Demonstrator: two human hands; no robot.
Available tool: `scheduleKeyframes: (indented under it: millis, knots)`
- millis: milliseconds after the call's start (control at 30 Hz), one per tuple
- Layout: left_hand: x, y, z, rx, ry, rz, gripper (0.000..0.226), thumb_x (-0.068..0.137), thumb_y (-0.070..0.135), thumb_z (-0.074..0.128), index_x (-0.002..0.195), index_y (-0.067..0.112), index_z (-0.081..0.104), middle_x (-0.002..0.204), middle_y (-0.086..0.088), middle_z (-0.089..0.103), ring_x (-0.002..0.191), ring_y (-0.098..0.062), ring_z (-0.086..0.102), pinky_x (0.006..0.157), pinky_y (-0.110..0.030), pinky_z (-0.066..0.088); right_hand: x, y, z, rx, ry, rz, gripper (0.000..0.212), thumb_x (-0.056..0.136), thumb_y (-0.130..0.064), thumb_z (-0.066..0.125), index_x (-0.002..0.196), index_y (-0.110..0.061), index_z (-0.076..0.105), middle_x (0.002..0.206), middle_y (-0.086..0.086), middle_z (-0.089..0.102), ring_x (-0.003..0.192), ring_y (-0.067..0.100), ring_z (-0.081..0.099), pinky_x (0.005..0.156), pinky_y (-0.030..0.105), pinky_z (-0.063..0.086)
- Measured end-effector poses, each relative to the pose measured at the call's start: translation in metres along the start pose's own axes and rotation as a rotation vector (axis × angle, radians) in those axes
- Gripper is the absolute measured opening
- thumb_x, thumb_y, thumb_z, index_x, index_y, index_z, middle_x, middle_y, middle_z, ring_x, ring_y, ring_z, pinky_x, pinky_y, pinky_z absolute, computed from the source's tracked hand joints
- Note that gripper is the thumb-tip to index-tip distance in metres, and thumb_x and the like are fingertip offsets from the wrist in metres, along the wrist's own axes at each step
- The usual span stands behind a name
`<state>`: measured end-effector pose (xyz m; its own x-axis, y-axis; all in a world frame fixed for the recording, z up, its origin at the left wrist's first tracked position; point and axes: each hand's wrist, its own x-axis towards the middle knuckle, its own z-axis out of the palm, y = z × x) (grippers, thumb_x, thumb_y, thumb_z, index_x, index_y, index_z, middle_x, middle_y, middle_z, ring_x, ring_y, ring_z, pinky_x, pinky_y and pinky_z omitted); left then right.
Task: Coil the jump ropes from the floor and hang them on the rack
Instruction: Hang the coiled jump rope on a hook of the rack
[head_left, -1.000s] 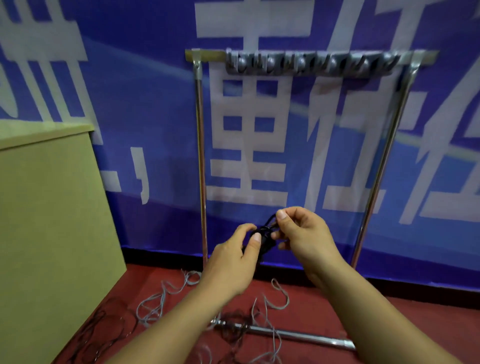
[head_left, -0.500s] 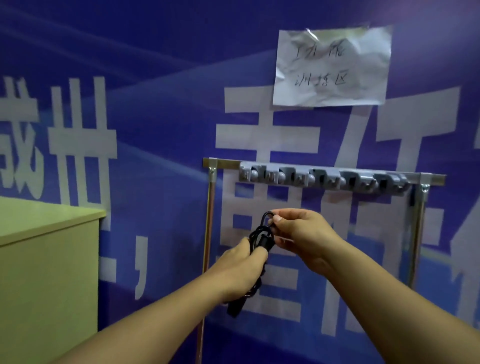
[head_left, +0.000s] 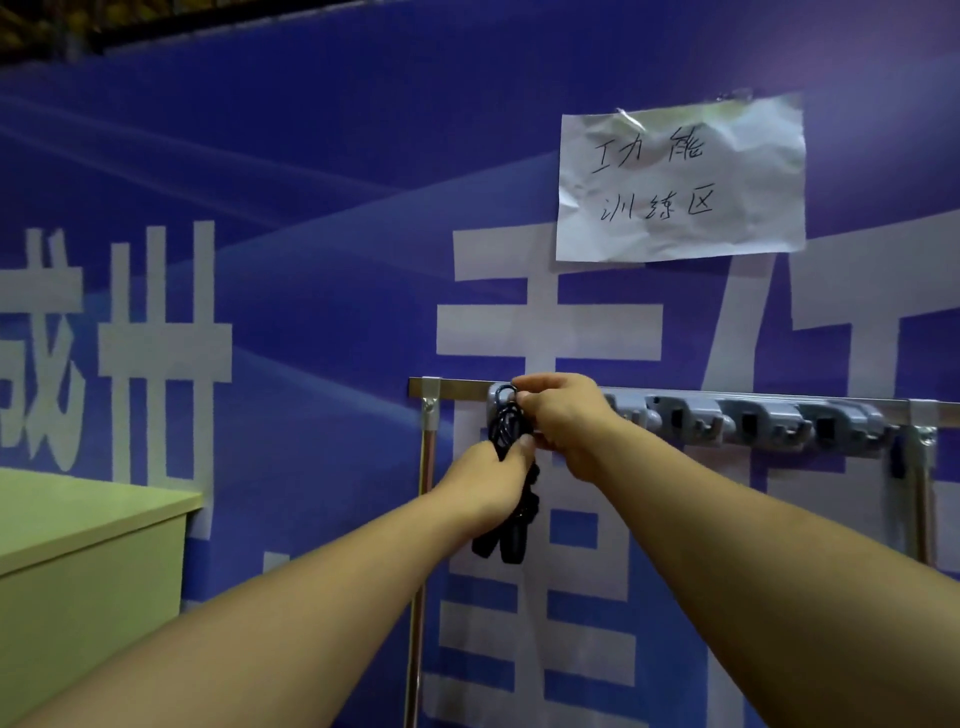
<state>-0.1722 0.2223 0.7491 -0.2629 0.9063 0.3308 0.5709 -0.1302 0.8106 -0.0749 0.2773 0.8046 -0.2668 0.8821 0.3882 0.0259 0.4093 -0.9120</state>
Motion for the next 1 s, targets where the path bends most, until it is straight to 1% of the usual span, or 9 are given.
scheduleKeyframes:
  millis: [200,367,500,600,667,733,800,900,1000]
  knots:
    - [0.030,-0.030,0.005,-0.050,-0.009,-0.244,0.069,0.095,0.068,0.032,0.123,0.011,0.059,0.107,-0.012,0.069,0.096,-0.028,0.067,0.090,-0.041,0.054,0.011,0.019,0.014,-0.240,-0.095,0.047,0.040,0.096,0.000,0.045,0.131,-0.015,0.059,0.121,0.015,0.062,0.094,0.020,0.059,0.066,0.029,0.053]
    - [0.030,-0.049,0.007,-0.163,-0.025,-0.272,0.074,0.090,0.073,0.036,0.127,0.013,0.060,0.112,-0.011,0.069,0.102,-0.030,0.066,0.097,-0.047,0.053,0.002,0.042,0.002,-0.223,-0.183,0.070,0.047,0.097,-0.001,0.045,0.139,-0.021,0.052,0.132,0.004,0.056,0.112,0.021,0.055,0.072,0.027,0.051]
    - [0.010,-0.063,0.016,-0.125,0.002,-0.199,0.065,0.098,0.064,0.035,0.149,0.023,0.041,0.149,-0.007,0.048,0.133,-0.027,0.048,0.107,-0.037,0.040,-0.025,0.069,-0.004,-0.090,-0.152,0.078,0.050,0.098,-0.007,0.050,0.145,-0.020,0.046,0.141,0.001,0.052,0.115,0.019,0.055,0.091,0.037,0.050]
    - [-0.019,-0.096,0.028,-0.059,0.041,-0.259,0.072,0.099,0.062,0.038,0.158,0.026,0.018,0.163,-0.001,0.025,0.148,-0.026,0.027,0.116,-0.041,0.028,-0.064,0.109,-0.009,-0.057,-0.125,0.114,0.045,0.101,-0.019,0.053,0.145,-0.021,0.044,0.138,-0.002,0.051,0.121,0.019,0.052,0.091,0.036,0.048]
    - [-0.051,-0.133,0.047,-0.031,-0.002,-0.331,0.067,0.097,0.063,0.040,0.152,0.025,0.036,0.157,-0.001,0.037,0.141,-0.025,0.039,0.113,-0.041,0.035,-0.104,0.153,-0.010,-0.106,-0.155,0.190,0.040,0.100,-0.026,0.055,0.139,-0.021,0.050,0.130,-0.005,0.054,0.117,0.016,0.054,0.085,0.031,0.047]
    - [-0.093,-0.175,0.072,-0.061,-0.096,-0.398,0.045,0.097,0.062,0.042,0.119,0.028,0.061,0.133,-0.002,0.061,0.118,-0.022,0.058,0.103,-0.043,0.049,-0.151,0.202,-0.008,-0.136,-0.172,0.288,0.030,0.098,-0.028,0.059,0.126,-0.020,0.060,0.121,-0.003,0.062,0.106,0.013,0.058,0.080,0.027,0.046]
    - [-0.137,-0.217,0.100,-0.084,-0.181,-0.462,0.038,0.097,0.060,0.044,0.091,0.027,0.061,0.110,-0.005,0.070,0.100,-0.024,0.066,0.091,-0.042,0.053,-0.196,0.249,-0.006,-0.163,-0.171,0.397,0.015,0.097,-0.027,0.061,0.108,-0.019,0.067,0.100,-0.001,0.067,0.085,0.011,0.058,0.067,0.024,0.046]
    - [-0.205,-0.279,0.140,-0.048,-0.273,-0.591,0.040,0.099,0.054,0.046,0.084,0.020,0.062,0.094,-0.010,0.071,0.083,-0.026,0.066,0.072,-0.032,0.047,-0.264,0.311,-0.003,-0.248,-0.186,0.613,0.019,0.095,-0.030,0.062,0.097,-0.013,0.070,0.078,0.002,0.061,0.068,0.013,0.052,0.057,0.024,0.043]
    - [-0.277,-0.343,0.176,0.015,-0.343,-0.714,0.040,0.102,0.045,0.047,0.085,0.012,0.065,0.085,-0.015,0.066,0.077,-0.024,0.061,0.067,-0.031,0.041,-0.331,0.374,0.007,-0.422,-0.269,0.840,0.033,0.097,-0.036,0.057,0.090,-0.006,0.069,0.078,0.007,0.056,0.075,0.024,0.057,0.070,0.038,0.051]
